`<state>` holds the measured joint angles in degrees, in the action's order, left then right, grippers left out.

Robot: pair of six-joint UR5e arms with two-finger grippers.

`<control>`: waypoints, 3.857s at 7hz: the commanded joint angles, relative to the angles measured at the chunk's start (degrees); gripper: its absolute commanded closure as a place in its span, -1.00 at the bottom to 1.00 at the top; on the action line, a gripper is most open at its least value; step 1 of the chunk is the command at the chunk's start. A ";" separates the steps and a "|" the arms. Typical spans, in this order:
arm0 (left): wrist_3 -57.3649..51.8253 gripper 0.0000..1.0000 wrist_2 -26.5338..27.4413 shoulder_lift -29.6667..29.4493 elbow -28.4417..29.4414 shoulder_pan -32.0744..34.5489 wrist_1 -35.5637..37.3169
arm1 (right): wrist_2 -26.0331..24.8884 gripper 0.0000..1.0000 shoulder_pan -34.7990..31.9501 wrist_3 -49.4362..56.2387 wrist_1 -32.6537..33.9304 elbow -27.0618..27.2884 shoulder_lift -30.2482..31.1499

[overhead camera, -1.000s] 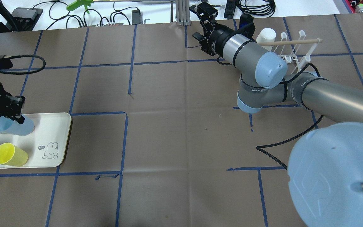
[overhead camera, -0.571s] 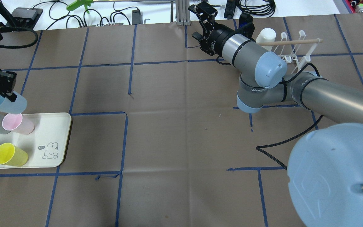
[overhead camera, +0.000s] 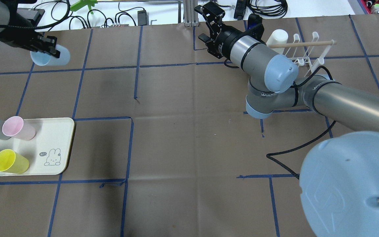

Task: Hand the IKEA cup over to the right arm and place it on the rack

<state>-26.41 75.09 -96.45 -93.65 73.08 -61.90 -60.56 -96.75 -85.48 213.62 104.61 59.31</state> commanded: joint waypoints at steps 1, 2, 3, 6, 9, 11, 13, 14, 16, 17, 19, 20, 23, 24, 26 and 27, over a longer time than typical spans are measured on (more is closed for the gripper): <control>-0.04 1.00 -12.90 -0.58 -3.70 2.14 14.10 | -0.61 -1.00 -0.19 -0.04 0.22 -0.02 -0.24; -0.04 1.00 -16.78 -1.01 -7.56 2.76 25.13 | -0.44 -1.00 -0.19 -0.13 2.14 -0.02 -0.24; 0.13 1.00 -19.95 -3.37 -11.68 3.20 35.77 | -0.61 -0.99 -0.19 -0.48 6.85 -0.11 -0.33; 3.10 1.00 -30.44 -9.27 -14.19 7.31 55.18 | -0.61 -0.99 -0.19 -0.66 8.22 -0.02 -0.24; 11.84 1.00 -29.48 -11.82 -16.56 13.13 67.04 | -0.88 -1.00 -0.72 -0.92 7.61 0.07 -0.42; 15.85 1.00 -29.30 -12.53 -15.86 14.71 68.23 | -0.53 -0.99 -0.72 -7.02 1.48 0.07 -0.42; 16.39 1.00 -27.28 -13.15 -16.29 16.38 68.75 | -0.52 -0.99 -0.81 -9.43 1.45 0.15 -0.51; 16.39 1.00 -27.19 -14.10 -15.95 17.61 68.75 | -0.52 -0.99 -0.89 -9.70 1.37 0.07 -0.51; 16.39 1.00 -25.87 -14.73 -15.86 18.15 69.02 | -0.17 -0.99 -1.68 -9.62 0.84 -1.50 -1.64; 16.57 1.00 -25.87 -14.03 -15.86 18.15 69.02 | 0.26 -0.99 -2.12 -9.62 -1.95 -2.73 -3.30; 16.57 1.00 -25.96 -13.59 -16.12 18.06 69.02 | 2.98 -0.99 -2.21 -9.62 -1.98 -3.54 -4.46; 16.57 1.00 -25.96 -13.50 -16.29 18.15 69.02 | 2.99 -0.99 -2.47 -9.71 -3.11 -4.23 -4.55; 16.66 1.00 -25.79 -13.32 -16.30 18.15 69.02 | 3.08 -0.99 -2.56 -13.14 -4.70 -7.75 -4.72; 16.66 1.00 -25.78 -13.41 -16.30 18.15 68.93 | 3.08 -0.99 -2.74 -13.14 -4.61 -8.02 -5.16; 16.74 1.00 -25.78 -13.50 -16.30 18.15 68.93 | 2.99 -0.99 -4.05 -13.48 -4.70 -10.20 -7.09; 16.74 1.00 -25.78 -13.59 -16.12 18.15 68.93 | 2.90 -0.99 -4.84 -13.57 -4.79 -11.78 -8.40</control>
<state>-9.68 49.30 -109.97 -109.90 91.23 7.03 -57.56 -100.73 -98.89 208.90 94.55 52.36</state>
